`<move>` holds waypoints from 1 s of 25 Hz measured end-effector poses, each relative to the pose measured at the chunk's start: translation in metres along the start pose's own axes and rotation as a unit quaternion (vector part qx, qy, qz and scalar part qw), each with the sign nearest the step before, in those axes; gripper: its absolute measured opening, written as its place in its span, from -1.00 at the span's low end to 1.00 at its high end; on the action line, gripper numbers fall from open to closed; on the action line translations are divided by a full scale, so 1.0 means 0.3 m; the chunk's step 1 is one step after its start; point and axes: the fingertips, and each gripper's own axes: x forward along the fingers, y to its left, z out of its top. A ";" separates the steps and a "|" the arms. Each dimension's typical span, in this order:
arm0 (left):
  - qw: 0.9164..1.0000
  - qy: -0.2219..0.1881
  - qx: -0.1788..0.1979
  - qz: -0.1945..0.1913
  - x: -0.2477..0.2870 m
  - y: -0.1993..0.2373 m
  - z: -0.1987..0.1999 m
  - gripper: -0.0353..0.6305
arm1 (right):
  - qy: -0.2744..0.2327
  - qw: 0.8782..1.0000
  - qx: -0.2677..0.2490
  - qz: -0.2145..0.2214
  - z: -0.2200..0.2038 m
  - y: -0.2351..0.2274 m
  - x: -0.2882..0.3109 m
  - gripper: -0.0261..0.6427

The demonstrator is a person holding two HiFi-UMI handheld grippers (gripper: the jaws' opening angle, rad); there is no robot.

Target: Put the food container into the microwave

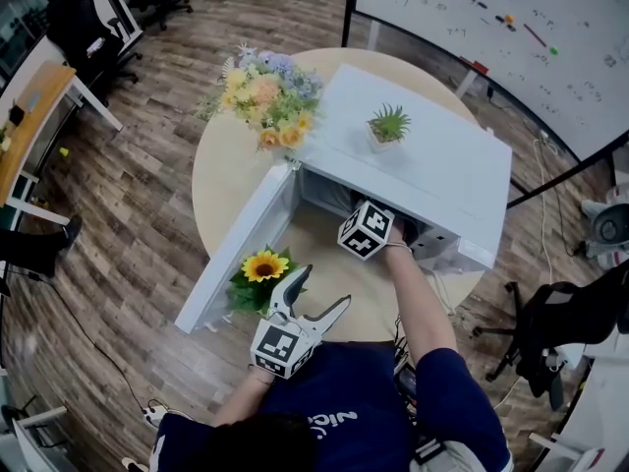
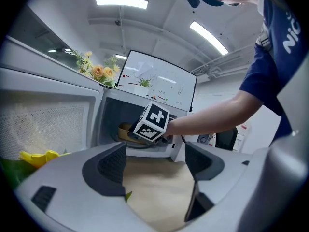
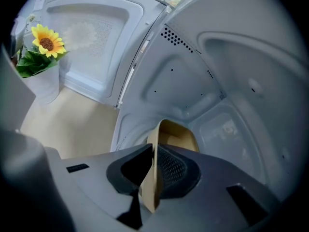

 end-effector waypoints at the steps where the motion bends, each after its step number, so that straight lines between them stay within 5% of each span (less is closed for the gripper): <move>1: 1.000 0.000 -0.002 -0.001 0.002 0.001 -0.003 0.24 | 0.000 1.000 -0.001 -0.001 -0.001 0.001 0.002 -0.78; 5: 1.000 -0.001 -0.008 -0.001 0.005 0.004 -0.006 0.24 | -0.006 1.000 0.000 0.005 0.004 0.015 0.002 -0.35; 10: 1.000 -0.001 -0.010 0.000 0.009 0.004 -0.010 0.24 | -0.028 1.000 0.011 -0.006 0.034 -0.004 -0.025 -0.16; 18: 1.000 -0.010 -0.005 0.006 -0.012 -0.005 0.000 0.24 | -0.057 0.998 0.035 -0.004 0.055 0.023 -0.120 -0.04; 25: 1.000 -0.017 0.002 0.001 -0.043 -0.034 0.002 0.24 | -0.098 0.988 0.119 -0.005 0.036 0.053 -0.268 -0.03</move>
